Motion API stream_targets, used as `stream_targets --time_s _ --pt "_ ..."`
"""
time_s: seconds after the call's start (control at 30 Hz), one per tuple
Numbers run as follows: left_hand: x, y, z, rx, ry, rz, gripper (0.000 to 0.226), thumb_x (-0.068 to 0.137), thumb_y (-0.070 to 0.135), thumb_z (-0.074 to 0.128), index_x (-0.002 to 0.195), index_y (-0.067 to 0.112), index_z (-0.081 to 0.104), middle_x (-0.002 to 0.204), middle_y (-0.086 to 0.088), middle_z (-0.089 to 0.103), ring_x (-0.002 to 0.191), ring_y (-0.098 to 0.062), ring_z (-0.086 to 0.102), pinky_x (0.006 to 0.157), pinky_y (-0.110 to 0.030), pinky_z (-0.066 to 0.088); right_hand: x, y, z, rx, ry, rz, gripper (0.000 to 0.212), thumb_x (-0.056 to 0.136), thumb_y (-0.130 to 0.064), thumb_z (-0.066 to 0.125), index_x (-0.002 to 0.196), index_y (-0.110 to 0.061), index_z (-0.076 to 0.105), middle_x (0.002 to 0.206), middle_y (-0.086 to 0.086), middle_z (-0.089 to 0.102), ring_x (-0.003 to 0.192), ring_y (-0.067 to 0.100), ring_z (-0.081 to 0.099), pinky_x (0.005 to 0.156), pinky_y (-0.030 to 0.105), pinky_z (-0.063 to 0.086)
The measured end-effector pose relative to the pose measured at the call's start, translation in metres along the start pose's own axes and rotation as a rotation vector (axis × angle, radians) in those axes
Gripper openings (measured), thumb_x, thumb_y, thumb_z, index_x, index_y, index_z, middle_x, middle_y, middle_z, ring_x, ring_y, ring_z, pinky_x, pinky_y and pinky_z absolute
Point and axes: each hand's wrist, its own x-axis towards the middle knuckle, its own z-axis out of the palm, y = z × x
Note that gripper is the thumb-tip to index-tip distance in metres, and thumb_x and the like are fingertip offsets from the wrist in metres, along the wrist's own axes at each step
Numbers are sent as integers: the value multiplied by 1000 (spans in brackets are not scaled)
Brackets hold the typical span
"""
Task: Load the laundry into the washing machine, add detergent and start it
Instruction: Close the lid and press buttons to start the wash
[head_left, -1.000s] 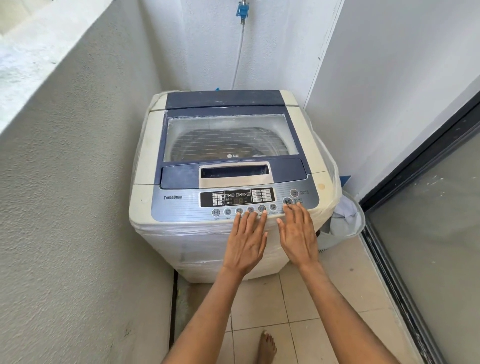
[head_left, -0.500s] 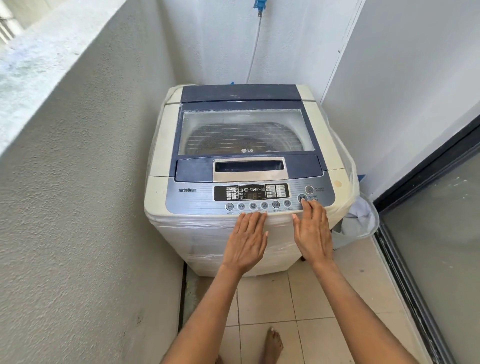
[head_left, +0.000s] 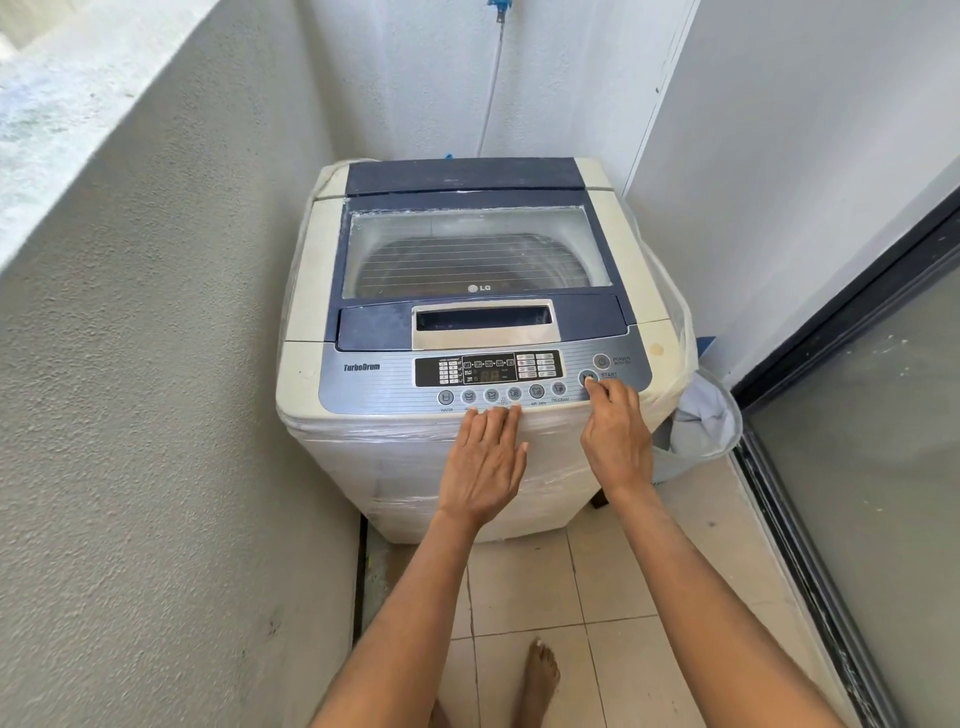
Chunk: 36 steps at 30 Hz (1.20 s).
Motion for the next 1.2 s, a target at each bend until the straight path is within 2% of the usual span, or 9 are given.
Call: stream_targets --time_s 0.17,0.33,0.5,0.63,0.73,0.8,0.97,1.07,1.2 --pt "1 2 1 41 69 -6 52 93 35 31 128 5 54 106 -7 59 101 -22 47 106 -39 27 5 3 -4 -144 -2 -128 41 64 13 68 103 2 66 91 15 64 83 31 61 62 35 55" --pt "1 4 -7 45 49 -22 49 93 35 32 126 7 55 99 -4 55 92 -21 45 98 -38 44 4 -4 -6 -141 -55 -83 41 64 14 67 103 3 65 93 16 65 85 33 62 63 37 55" --pt "16 5 -23 -84 -15 -115 43 94 35 30 115 13 59 95 -4 57 82 -23 53 82 -32 34 9 -4 -14 -4 -117 25 36 77 10 57 112 1 64 101 16 65 92 34 60 71 41 53" --pt "39 -15 -39 -313 -6 -262 48 95 36 25 114 14 63 104 -2 63 94 -23 56 84 -34 40 20 -14 -15 172 -205 -56 33 86 0 50 117 -4 61 113 10 63 107 28 57 90 39 48" --pt "57 -30 -51 -581 39 -292 47 98 31 28 114 7 65 110 -7 66 103 -23 57 92 -32 39 39 -33 -16 372 -263 -105 27 95 -14 46 116 -9 64 113 5 64 107 21 57 91 32 45" --pt "73 -37 -58 -819 40 -440 40 100 25 34 113 6 66 110 -8 67 106 -21 58 94 -32 41 54 -50 -20 516 -315 -65 30 100 -24 42 112 -11 67 110 4 67 104 20 60 89 32 45" --pt "113 -63 -57 -1348 -38 -666 53 104 30 27 103 -5 68 93 -22 71 85 -21 69 86 -33 54 106 -71 -8 893 -451 178 44 101 -36 36 91 -20 76 74 7 71 77 20 67 83 34 53" --pt "126 -83 -55 -1471 -139 -678 67 104 37 18 99 -7 68 85 -15 73 76 -18 70 74 -25 55 130 -62 -3 1181 -599 312 53 102 -33 33 79 -10 74 80 9 74 84 22 71 85 34 56" --pt "137 -100 -51 -1563 -242 -639 74 102 44 11 92 1 70 77 -7 75 78 -21 71 77 -30 55 145 -55 3 1345 -806 360 55 102 -29 30 85 4 70 76 13 74 77 23 72 76 30 59"
